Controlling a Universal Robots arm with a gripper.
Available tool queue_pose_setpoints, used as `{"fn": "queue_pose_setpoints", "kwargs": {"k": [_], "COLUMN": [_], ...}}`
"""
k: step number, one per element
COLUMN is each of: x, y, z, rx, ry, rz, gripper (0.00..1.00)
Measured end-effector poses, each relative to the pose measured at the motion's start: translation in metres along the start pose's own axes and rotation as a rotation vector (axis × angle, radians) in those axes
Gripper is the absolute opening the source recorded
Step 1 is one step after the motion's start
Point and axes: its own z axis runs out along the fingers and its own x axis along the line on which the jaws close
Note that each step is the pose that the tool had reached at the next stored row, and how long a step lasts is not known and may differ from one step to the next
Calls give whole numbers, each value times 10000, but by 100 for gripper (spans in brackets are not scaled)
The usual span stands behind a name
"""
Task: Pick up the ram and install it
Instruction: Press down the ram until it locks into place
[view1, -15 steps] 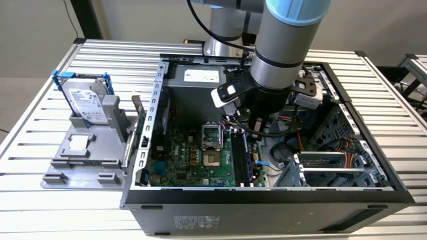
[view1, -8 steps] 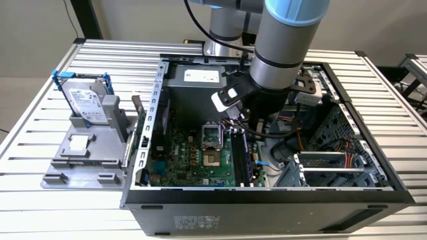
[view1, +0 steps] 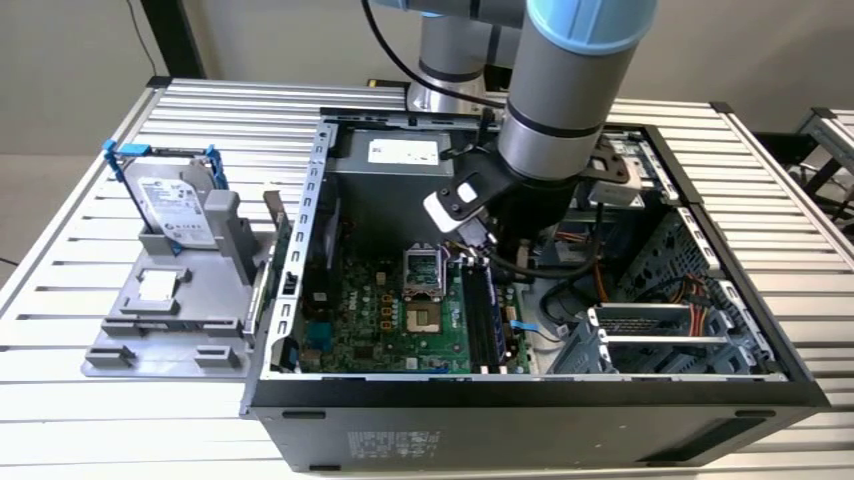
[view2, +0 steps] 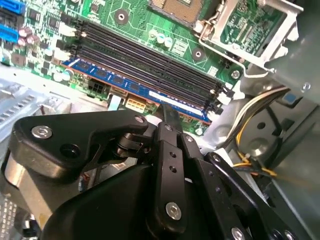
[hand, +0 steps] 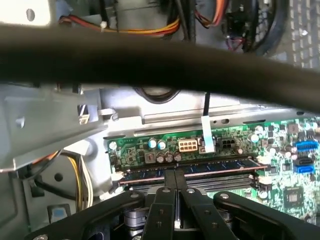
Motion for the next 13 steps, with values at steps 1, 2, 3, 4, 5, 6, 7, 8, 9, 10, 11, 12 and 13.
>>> {"fn": "queue_pose_setpoints", "kwargs": {"k": [1, 2, 3, 4, 5, 6, 7, 8, 9, 10, 11, 12, 13], "x": [0, -1, -5, -10, -14, -21, -30, -30, -30, -34, -46, -58, -70], "y": [-2, -4, -4, -3, -3, -3, -2, -2, -2, -1, 1, 2, 3], "z": [3, 7, 11, 13, 14, 14, 14, 15, 15, 17, 19, 22, 24], "rx": [-1, -2, -2, -2, -3, -2, -3, 0, 3, 3, 3, 3, 2], "ry": [6, 11, 12, 13, 15, 14, 13, 15, 15, 15, 16, 16, 18], "rz": [-133, -245, -313, -374, -438, -499, -511, -511, -511, -512, -547, -591, -633], "gripper": [0, 0, 0, 0, 0, 0, 0, 0, 0, 0, 0, 0, 0]}}
